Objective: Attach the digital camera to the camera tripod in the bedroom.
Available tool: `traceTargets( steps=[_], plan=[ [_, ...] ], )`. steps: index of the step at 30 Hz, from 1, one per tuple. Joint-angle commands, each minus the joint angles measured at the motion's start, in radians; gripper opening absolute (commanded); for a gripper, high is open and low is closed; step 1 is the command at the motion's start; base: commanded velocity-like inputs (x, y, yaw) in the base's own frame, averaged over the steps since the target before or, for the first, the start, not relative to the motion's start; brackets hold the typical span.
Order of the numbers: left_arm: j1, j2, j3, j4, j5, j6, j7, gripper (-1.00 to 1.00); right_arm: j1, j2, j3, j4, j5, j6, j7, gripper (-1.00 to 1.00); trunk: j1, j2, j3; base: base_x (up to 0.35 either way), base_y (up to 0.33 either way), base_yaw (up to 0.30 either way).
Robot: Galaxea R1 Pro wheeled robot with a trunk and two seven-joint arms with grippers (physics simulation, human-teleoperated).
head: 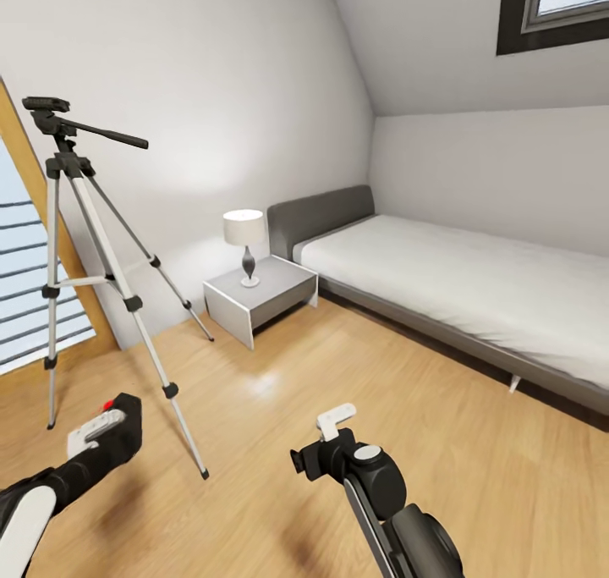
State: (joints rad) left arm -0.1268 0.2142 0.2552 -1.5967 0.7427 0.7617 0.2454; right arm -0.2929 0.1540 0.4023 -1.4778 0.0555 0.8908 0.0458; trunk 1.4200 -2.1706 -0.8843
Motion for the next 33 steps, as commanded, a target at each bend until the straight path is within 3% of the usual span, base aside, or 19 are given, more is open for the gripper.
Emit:
traceTargets(
  steps=[1,2,10,20,28,33],
  plan=[
    [0.002,0.019,0.0,-0.003,0.0,0.018,-0.06,-1.0,-0.001,0.0,0.001,-0.001,0.006,0.005,0.005,1.0,-0.004,0.007,0.002,0.0,0.0,0.0],
    [0.022,0.066,0.006,-0.001,-0.013,0.044,-0.3,-1.0,0.0,0.0,0.002,-0.001,0.007,0.005,0.007,1.0,-0.008,0.014,0.005,0.0,0.0,0.0],
    [0.089,0.107,0.044,0.002,-0.022,0.051,-0.495,-1.0,0.0,-0.001,0.004,-0.001,0.006,0.005,0.011,1.0,-0.039,0.07,0.03,0.0,0.0,0.0],
    [0.093,0.109,0.041,0.005,-0.028,0.051,-0.501,-1.0,0.0,-0.002,0.004,-0.001,0.007,0.005,0.011,1.0,-0.077,0.14,0.062,0.0,0.0,0.0],
    [0.089,0.098,0.025,0.005,-0.098,0.04,-0.499,-1.0,0.0,-0.002,0.004,-0.001,0.007,0.004,0.011,1.0,-0.108,0.196,0.087,0.0,0.0,0.0],
    [0.087,0.096,0.001,0.005,-0.115,0.037,-0.508,-1.0,0.001,-0.003,0.025,-0.001,0.007,0.003,0.011,1.0,-0.127,0.231,0.102,0.0,0.0,0.0]
  ],
)
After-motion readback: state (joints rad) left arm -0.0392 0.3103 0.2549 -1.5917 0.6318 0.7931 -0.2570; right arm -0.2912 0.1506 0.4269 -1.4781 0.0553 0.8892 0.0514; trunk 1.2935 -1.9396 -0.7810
